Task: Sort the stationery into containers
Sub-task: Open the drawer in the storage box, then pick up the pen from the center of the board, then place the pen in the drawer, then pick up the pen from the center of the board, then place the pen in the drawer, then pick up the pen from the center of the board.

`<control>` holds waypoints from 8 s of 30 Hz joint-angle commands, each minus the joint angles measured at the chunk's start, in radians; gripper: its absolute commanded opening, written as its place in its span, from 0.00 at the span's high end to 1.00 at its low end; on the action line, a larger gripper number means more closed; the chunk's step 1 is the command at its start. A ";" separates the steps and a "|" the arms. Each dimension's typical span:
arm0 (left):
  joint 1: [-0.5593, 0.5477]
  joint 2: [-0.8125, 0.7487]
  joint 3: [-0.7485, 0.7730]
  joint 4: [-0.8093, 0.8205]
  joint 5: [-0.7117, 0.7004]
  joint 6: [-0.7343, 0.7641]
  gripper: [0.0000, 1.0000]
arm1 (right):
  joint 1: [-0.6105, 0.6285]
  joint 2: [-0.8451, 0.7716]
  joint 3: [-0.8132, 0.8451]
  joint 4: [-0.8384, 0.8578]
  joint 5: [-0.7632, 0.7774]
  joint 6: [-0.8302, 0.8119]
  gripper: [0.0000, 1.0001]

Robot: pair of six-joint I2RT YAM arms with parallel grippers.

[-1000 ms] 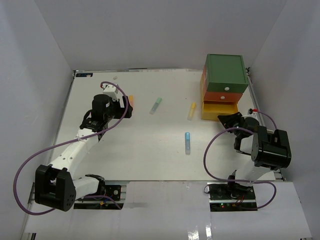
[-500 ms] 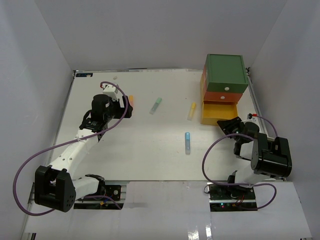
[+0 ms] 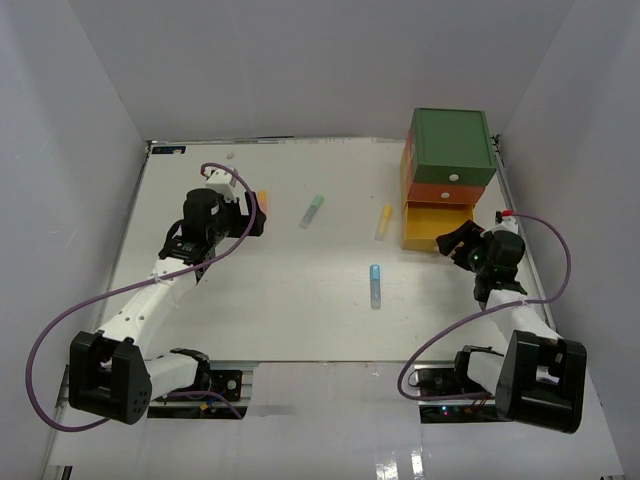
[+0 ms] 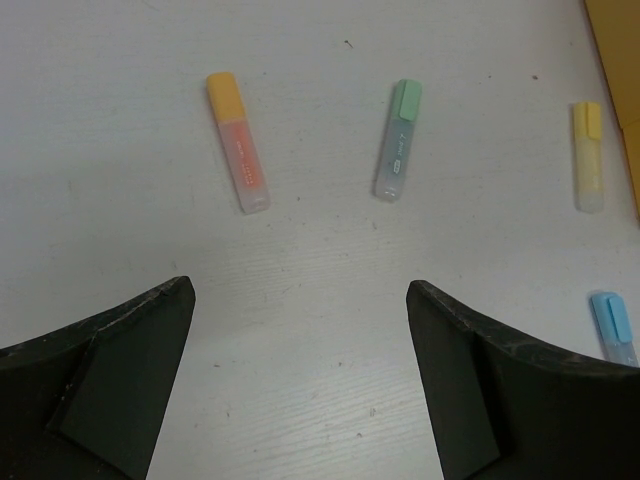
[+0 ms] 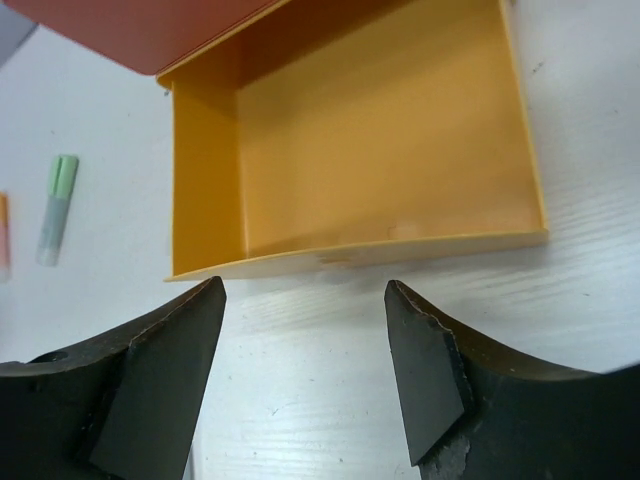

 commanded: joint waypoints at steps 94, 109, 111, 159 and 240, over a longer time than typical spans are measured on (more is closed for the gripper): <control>-0.002 -0.023 0.040 -0.018 -0.023 -0.001 0.02 | 0.298 0.286 0.505 -0.283 0.427 0.169 0.40; -0.002 -0.015 0.038 -0.021 -0.026 -0.001 0.02 | 0.678 0.493 0.805 -0.528 0.732 -0.120 0.39; -0.002 -0.015 0.037 -0.021 -0.028 -0.003 0.02 | 0.679 0.582 0.881 -0.571 0.743 -0.087 0.39; -0.002 -0.024 0.038 -0.018 -0.020 -0.006 0.02 | 0.731 0.506 0.719 -0.500 0.777 0.164 0.92; -0.068 0.882 0.635 -0.231 -0.346 -0.156 0.41 | 0.345 -0.467 0.001 -0.059 0.195 -0.144 0.10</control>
